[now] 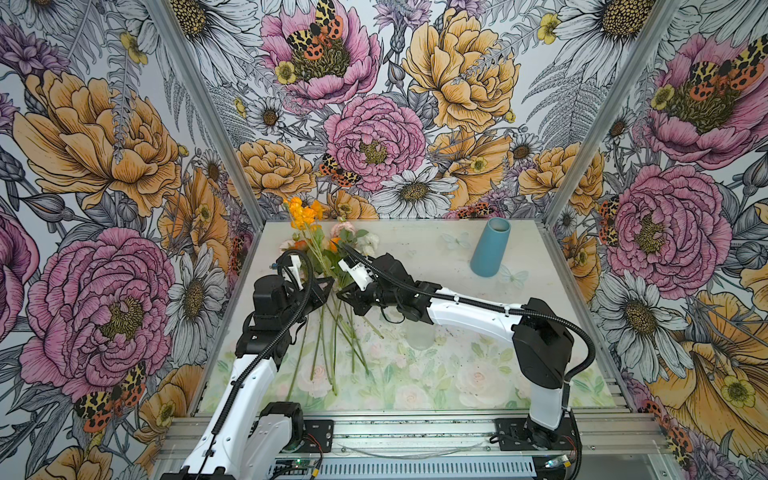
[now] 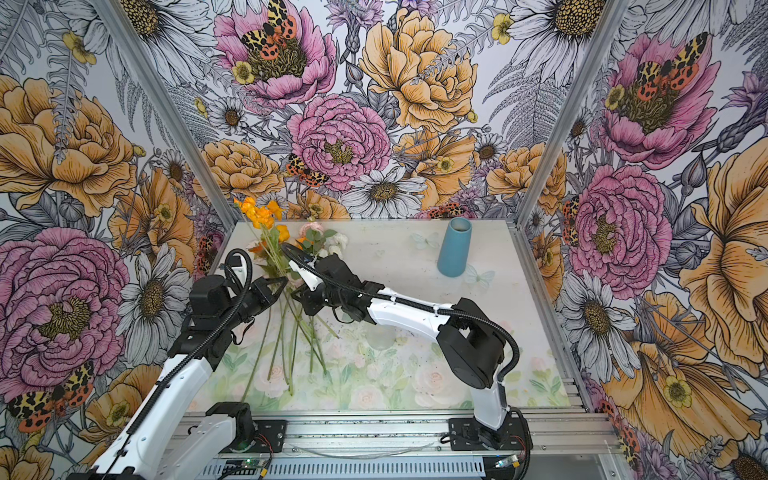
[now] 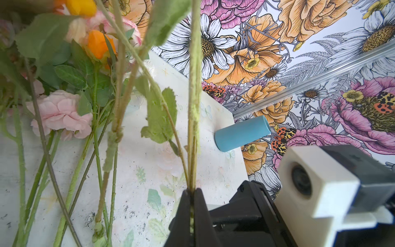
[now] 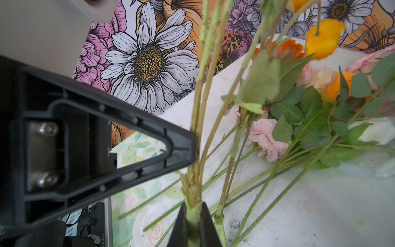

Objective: Arrange the flowers into the vase

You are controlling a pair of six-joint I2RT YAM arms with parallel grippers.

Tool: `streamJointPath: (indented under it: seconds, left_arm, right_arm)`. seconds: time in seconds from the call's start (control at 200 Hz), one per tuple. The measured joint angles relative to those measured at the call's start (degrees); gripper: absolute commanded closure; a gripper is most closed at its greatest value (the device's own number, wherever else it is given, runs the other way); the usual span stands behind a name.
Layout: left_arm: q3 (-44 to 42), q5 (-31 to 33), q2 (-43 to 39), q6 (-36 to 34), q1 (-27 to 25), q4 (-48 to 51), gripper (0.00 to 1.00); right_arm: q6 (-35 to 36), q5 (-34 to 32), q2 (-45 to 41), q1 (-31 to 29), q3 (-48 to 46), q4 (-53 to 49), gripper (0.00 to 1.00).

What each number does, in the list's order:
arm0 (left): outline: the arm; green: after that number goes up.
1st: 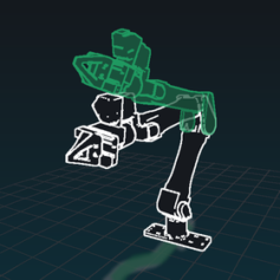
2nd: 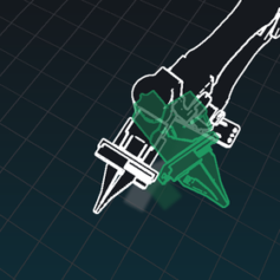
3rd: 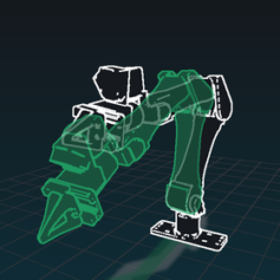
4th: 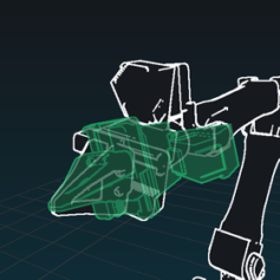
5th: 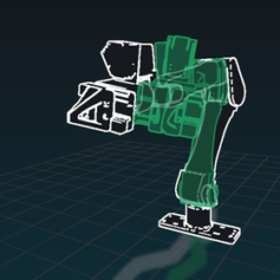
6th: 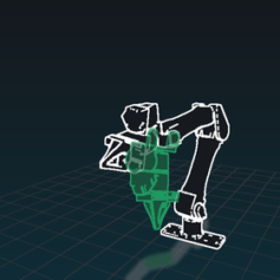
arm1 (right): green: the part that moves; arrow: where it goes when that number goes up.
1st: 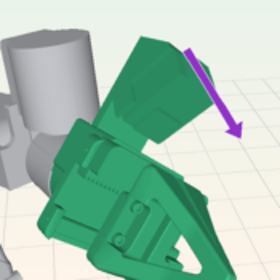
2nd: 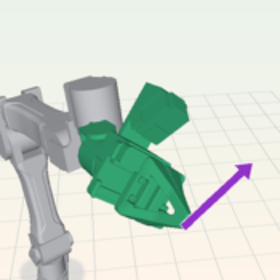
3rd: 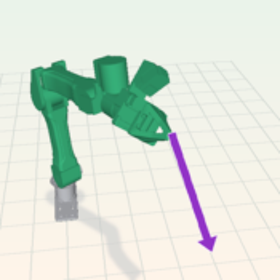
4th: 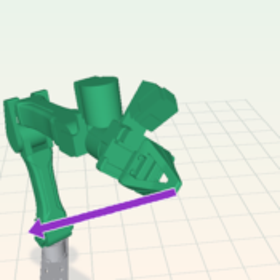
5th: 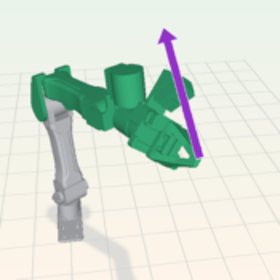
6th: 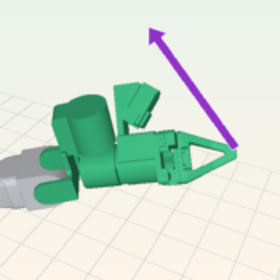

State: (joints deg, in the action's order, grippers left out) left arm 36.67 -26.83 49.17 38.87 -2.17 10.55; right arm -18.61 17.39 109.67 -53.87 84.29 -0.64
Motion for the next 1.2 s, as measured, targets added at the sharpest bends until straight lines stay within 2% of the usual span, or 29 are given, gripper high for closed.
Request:
streamJointPath:
  seconds: [0.065,0.13,0.195,0.245,0.38,0.48,0.706,0.791,0.896,1.101,1.201]
  left_arm:
    - [0.0,0.2,0.0,-0.4,0.0,0.1,0.88]
    - [0.0,0.7,-0.1,-1.8,0.0,0.5,0.72]
    - [0.0,1.8,-0.1,-2.9,0.1,1.5,0.62]
    - [0.0,2.3,-0.3,-3.4,0.1,2.4,0.58]
    - [0.0,3.5,-2.6,-5.0,0.1,3.4,0.51]
    - [0.0,4.6,-4.2,-6.1,0.1,4.3,0.51]
    - [-0.1,8.4,-2.9,-6.5,-0.4,6.6,0.48]
    - [-0.1,11.2,-2.1,-7.1,-0.8,6.8,0.43]
    - [-0.1,14.2,0.8,-8.6,-1.0,5.6,0.32]
    - [-0.3,18.3,10.9,-11.0,-0.9,-3.6,0.34]
    - [-0.3,18.1,16.5,-11.7,-0.3,-8.9,0.36]
  right_arm:
    - [0.0,-0.2,0.0,0.0,0.0,0.0,1.0]
    - [0.1,-0.2,0.0,0.0,0.0,-0.2,1.0]
    - [0.2,-0.2,0.0,0.2,0.3,-0.6,1.0]
    - [0.2,0.0,0.0,0.3,0.8,-1.1,1.0]
    - [-0.3,2.4,0.0,1.4,3.5,-2.9,1.0]
    - [-2.2,5.1,0.3,3.0,6.8,-3.4,1.0]
    - [-7.4,10.5,0.6,5.6,11.2,-2.8,1.0]
    - [-8.7,12.0,0.6,5.7,11.2,-3.0,1.0]
    - [-9.8,13.9,0.6,5.7,11.2,-3.0,1.0]
    - [-10.6,16.1,0.6,5.7,11.2,-3.0,1.0]
    - [-10.6,16.6,0.6,5.7,11.2,-3.0,1.0]
